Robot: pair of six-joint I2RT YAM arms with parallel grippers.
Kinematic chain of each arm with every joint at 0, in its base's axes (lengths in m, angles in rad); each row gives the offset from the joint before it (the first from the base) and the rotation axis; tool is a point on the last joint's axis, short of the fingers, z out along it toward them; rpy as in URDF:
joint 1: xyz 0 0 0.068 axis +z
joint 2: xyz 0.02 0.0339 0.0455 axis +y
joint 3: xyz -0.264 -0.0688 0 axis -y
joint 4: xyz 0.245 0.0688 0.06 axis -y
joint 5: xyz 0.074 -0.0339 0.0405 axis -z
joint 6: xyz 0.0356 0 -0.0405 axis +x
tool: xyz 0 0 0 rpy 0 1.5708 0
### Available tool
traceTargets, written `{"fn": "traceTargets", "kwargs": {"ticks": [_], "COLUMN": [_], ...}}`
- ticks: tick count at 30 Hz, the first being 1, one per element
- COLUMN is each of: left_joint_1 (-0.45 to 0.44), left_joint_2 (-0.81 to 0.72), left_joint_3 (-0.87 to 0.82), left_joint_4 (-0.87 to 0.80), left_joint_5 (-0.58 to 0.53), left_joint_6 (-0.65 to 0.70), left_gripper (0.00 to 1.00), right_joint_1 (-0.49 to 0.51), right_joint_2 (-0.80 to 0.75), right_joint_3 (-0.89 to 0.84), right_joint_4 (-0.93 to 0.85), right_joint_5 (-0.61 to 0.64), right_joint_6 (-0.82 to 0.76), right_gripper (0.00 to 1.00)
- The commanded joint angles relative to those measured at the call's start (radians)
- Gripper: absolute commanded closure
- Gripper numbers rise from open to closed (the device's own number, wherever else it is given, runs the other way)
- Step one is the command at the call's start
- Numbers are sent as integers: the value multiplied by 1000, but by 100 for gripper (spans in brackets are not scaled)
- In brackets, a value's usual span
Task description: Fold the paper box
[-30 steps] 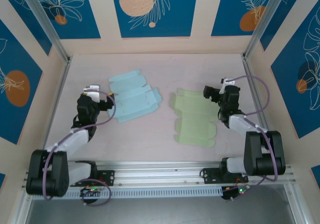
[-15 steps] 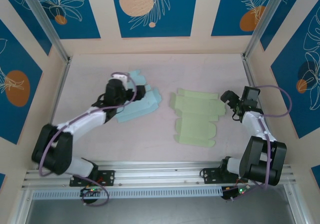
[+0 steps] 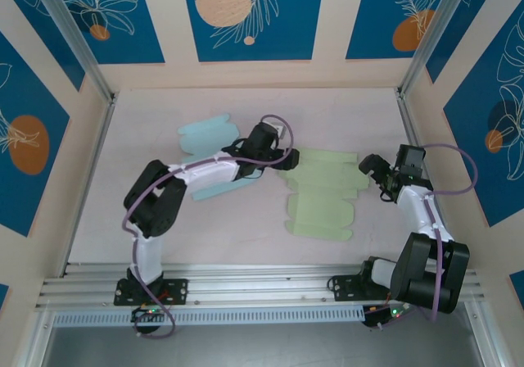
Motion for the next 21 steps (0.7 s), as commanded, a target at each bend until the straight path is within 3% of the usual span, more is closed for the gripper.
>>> {"fn": "traceTargets", "kwargs": {"ticks": [1, 10, 13, 21], "left_joint_1": [-3, 6, 22, 80], "left_joint_2": [72, 195, 202, 148], "left_joint_3": [90, 192, 188, 75], "left_joint_4": [-87, -164, -172, -163], "left_joint_5": [-40, -82, -90, -147], "left_joint_6": [-37, -66, -75, -96], "left_gripper": [19, 21, 15, 15], "right_joint_1": [-6, -4, -4, -4], "right_joint_2": [-21, -27, -31, -34], "right_joint_3": [26, 35, 36, 42], "right_joint_4": [-19, -36, -33, -59], "right_joint_5": [-32, -16, -29, -1], "right_joint_6": [1, -13, -13, -9], "right_gripper": [1, 0, 0, 0]}}
